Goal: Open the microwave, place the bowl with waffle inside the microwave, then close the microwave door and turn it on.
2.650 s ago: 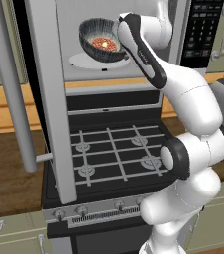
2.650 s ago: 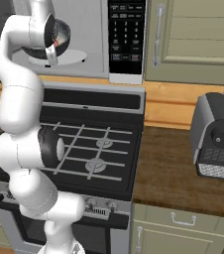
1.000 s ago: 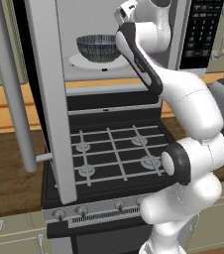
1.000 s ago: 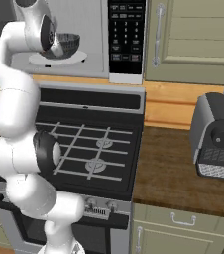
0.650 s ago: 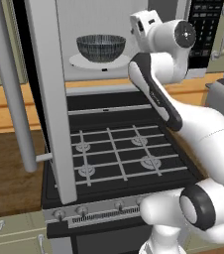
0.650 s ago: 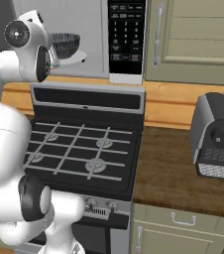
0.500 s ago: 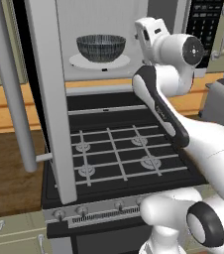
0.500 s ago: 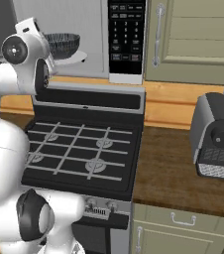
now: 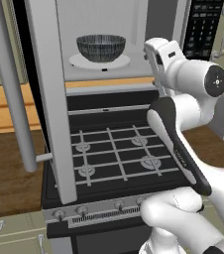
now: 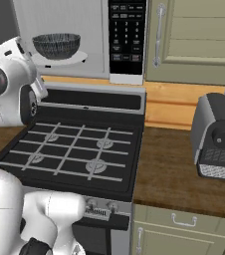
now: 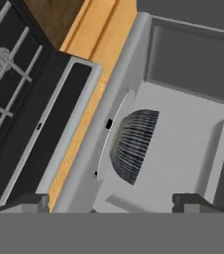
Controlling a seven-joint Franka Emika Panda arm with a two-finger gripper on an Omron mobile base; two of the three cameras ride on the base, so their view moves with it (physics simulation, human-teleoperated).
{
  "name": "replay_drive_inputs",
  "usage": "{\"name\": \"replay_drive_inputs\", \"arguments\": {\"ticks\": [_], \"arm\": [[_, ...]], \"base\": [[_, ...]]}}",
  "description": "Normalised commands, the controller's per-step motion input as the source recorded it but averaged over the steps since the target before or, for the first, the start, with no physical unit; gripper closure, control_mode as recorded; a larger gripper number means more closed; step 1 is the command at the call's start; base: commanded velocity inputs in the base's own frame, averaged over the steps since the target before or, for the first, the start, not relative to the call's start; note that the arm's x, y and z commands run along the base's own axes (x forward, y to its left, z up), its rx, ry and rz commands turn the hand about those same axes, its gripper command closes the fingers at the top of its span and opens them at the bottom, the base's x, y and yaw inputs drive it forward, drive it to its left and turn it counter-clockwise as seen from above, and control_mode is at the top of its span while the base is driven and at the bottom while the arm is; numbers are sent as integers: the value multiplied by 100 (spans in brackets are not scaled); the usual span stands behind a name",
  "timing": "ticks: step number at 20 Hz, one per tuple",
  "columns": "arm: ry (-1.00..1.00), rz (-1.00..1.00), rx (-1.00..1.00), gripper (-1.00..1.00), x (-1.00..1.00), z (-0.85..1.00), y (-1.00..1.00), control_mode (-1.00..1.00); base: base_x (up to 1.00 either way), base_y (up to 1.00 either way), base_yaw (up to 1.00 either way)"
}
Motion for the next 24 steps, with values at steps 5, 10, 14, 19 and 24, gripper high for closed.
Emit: {"name": "replay_drive_inputs", "arguments": {"ticks": [5,10,14,19,24], "arm": [[43,4,-26,-100,-61,-47,0,-100],[34,15,-28,-100,-11,-88,0,-100],[18,23,-28,-100,9,-99,0,-100],[13,24,-41,-100,34,-92,3,-100],[-2,18,-38,-100,43,-70,13,-100]], "base": [[0,0,0],[0,0,0],[0,0,0],[0,0,0],[0,0,0]]}}
